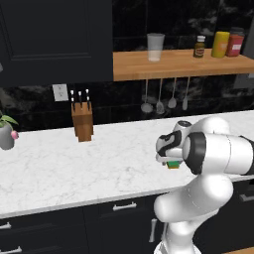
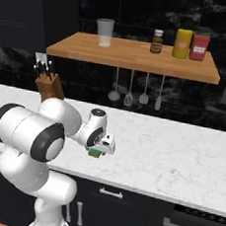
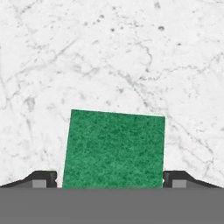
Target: Pick up the sponge from the counter and clean the cutting board by briefly scrubbing or pressing down on the cutting board. Once finished, release the sponge.
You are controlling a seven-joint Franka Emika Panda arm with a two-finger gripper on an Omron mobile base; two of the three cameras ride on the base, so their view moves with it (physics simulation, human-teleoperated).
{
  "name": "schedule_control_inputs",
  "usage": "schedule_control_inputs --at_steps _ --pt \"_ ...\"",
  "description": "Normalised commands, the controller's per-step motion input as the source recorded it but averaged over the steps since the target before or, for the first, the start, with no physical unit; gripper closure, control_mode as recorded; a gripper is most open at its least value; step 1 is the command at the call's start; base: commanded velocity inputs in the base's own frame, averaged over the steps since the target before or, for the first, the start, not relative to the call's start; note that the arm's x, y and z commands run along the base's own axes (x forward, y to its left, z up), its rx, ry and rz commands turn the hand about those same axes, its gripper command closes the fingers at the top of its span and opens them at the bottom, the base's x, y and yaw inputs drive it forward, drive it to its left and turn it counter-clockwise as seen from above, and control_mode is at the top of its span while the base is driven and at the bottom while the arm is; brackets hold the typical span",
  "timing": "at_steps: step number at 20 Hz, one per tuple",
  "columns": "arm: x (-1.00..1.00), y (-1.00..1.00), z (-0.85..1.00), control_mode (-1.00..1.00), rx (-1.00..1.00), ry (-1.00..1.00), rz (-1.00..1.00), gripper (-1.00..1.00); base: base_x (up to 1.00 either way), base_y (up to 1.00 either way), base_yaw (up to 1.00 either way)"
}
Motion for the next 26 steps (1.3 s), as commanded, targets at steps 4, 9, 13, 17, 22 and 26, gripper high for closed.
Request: schedule_control_inputs --at_steps 4,9,13,17,22,26 --pt "0.05 0.0 -0.2 -1.0 -0.02 0.0 0.0 -1.0 0.0 0.0 0.0" --pt "0.0 0.05 -0.23 -1.0 -0.06 0.0 0.01 1.0 0.0 0.0 0.0" --pt "-0.16 0.02 -0.13 -1.0 0.03 0.0 0.07 1.0 0.0 0.0 0.0" --pt "-0.3 -0.09 0.26 -1.0 0.01 -0.07 0.02 1.0 0.0 0.0 0.0" --pt "-0.24 -0.18 0.91 -1.0 0.18 0.0 0.1 1.0 0.0 0.0 0.0" --pt "-0.41 0.0 1.0 -1.0 0.17 0.0 0.12 1.0 0.0 0.0 0.0"
